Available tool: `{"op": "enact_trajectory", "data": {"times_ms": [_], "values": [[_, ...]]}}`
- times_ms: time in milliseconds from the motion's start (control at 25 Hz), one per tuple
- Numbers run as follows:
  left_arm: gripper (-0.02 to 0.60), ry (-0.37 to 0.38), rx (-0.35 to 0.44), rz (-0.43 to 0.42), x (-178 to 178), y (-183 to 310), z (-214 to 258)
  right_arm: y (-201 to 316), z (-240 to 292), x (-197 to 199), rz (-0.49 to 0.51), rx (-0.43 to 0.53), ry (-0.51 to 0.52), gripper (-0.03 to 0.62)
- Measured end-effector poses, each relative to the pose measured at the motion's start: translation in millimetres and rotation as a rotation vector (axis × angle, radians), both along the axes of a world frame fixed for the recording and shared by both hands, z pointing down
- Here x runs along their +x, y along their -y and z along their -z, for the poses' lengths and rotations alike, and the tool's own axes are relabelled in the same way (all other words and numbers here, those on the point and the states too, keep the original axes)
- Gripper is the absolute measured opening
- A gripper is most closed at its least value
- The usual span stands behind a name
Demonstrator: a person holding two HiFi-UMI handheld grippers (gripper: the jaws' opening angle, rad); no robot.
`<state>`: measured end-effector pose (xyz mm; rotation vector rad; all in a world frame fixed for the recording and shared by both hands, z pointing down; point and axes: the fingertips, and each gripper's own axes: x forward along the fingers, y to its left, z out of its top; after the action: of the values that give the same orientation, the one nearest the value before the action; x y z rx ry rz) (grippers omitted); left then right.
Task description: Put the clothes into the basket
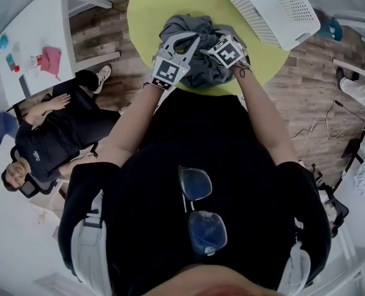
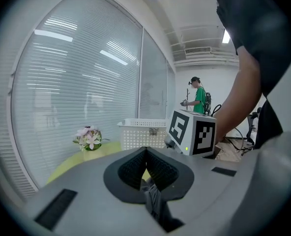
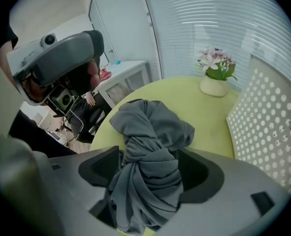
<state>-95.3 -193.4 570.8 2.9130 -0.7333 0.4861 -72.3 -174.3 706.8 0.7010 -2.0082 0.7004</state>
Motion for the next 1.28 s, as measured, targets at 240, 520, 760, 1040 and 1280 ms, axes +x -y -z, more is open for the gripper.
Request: {"op": "enact_trajectory", "data": {"times_ms": [240, 520, 760, 1040, 1280], "values": [[0.011, 0.009, -0.025, -0.012, -4.1, 7.8, -17.1, 3.5, -31.0, -13.0, 0.047, -0.049, -0.092, 0.434], [0.011, 0.018, -0.053, -0.019, -1.9, 8.5, -29.8, -1.2, -62.5, -12.6, 0.071, -0.094, -0.126, 0.456], [0.011, 0.019, -0.063, -0.015, -5.0, 5.4, -35.0, -7.0, -77.2, -21.7, 0.108, -0.107, -0.157, 0.456], [0.011, 0.025, -0.051, 0.012, -12.3, 5.0, -31.0, -8.7, -79.2, -24.1, 0.148, -0.075, -0.177, 0.451], [0.011, 0.019, -0.037, 0.024, -17.7, 2.9, -24.3, -12.3, -67.8, -25.3, 0.186, -0.040, -0.190, 0.347]]}}
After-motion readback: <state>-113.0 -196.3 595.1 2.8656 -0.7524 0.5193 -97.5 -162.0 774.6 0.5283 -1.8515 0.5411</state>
